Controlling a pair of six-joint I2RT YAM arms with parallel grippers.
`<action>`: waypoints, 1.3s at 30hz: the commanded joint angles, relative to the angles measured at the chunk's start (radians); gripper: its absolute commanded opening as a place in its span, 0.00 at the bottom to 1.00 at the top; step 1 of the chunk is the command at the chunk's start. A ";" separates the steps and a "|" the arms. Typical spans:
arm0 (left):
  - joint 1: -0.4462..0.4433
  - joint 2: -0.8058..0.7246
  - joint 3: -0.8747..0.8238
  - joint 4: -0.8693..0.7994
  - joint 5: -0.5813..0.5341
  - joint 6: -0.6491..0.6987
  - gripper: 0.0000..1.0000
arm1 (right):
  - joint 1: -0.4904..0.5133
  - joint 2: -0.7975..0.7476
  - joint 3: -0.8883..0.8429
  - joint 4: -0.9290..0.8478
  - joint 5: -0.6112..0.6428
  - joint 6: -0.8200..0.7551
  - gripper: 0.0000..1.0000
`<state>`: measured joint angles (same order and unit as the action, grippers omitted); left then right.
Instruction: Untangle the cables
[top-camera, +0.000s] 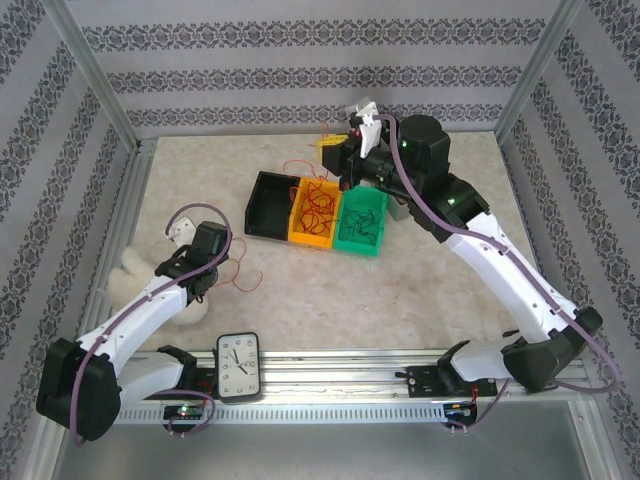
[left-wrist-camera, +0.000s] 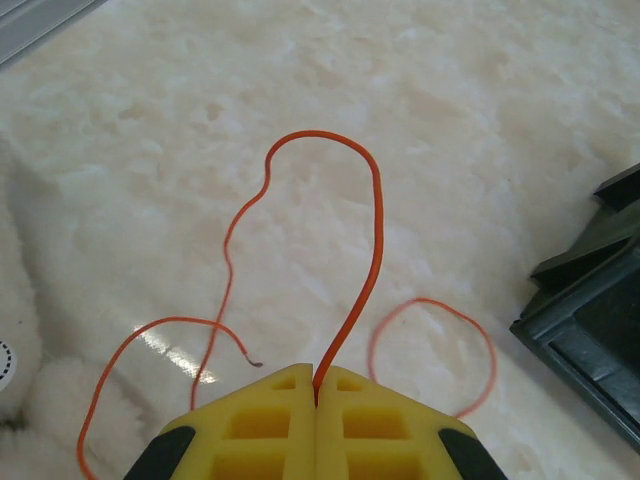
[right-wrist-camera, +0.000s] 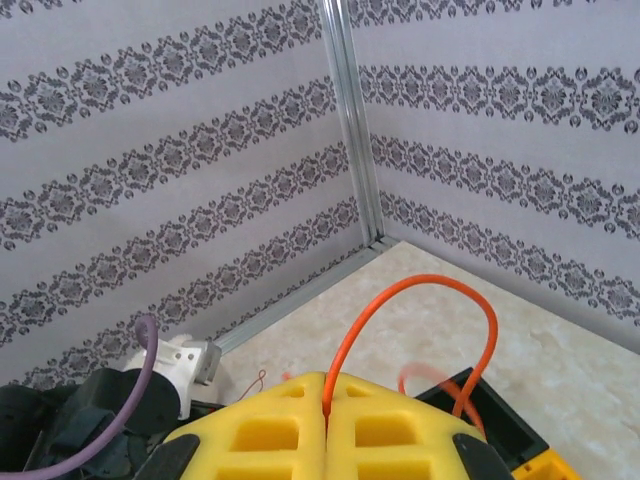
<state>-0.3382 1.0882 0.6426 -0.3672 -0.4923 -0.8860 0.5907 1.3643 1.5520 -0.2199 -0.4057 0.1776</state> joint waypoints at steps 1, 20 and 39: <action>0.011 -0.017 -0.017 -0.016 -0.037 -0.045 0.00 | -0.006 0.055 0.027 0.012 -0.040 -0.020 0.00; 0.010 -0.001 -0.049 0.046 -0.028 -0.065 0.00 | 0.004 0.496 0.265 0.014 -0.083 0.099 0.00; 0.011 -0.021 -0.059 0.031 -0.031 -0.068 0.00 | -0.017 0.792 0.437 -0.031 -0.090 0.107 0.00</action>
<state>-0.3382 1.0809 0.5907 -0.3511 -0.5022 -0.9447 0.5838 2.1479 1.9572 -0.2512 -0.4980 0.2855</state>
